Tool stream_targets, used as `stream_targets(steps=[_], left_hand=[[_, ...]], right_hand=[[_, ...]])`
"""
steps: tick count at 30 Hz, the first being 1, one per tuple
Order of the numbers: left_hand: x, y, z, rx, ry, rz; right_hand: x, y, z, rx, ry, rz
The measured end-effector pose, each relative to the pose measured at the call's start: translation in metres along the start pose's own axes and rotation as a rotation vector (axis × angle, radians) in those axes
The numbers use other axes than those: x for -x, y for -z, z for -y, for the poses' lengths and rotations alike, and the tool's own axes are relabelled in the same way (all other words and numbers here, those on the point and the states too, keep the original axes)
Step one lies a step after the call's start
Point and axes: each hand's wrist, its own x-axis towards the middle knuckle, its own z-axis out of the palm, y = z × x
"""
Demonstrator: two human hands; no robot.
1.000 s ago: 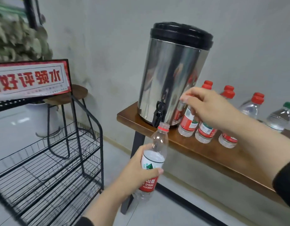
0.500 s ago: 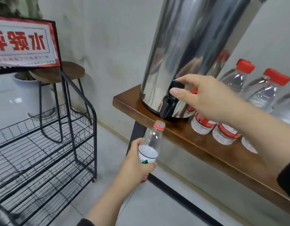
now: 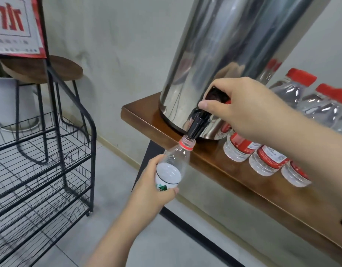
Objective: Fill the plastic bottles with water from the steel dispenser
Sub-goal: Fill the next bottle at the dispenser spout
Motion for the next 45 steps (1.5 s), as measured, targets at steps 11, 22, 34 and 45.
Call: stream_targets(steps=[11, 22, 34, 45], left_hand=[[-0.002, -0.006, 0.001, 0.015, -0.009, 0.021], [-0.001, -0.002, 0.005, 0.027, 0.023, 0.033], [-0.004, -0.005, 0.019, 0.042, 0.056, 0.058], [-0.003, -0.004, 0.025, 0.013, 0.071, 0.059]], right_hand=[[0.024, -0.031, -0.002, 0.038, 0.121, -0.315], [0.068, -0.074, -0.024, -0.399, -0.051, -0.41], [0.041, -0.116, -0.052, -0.573, -0.135, -0.223], [0.034, -0.125, -0.067, -0.736, -0.206, -0.226]])
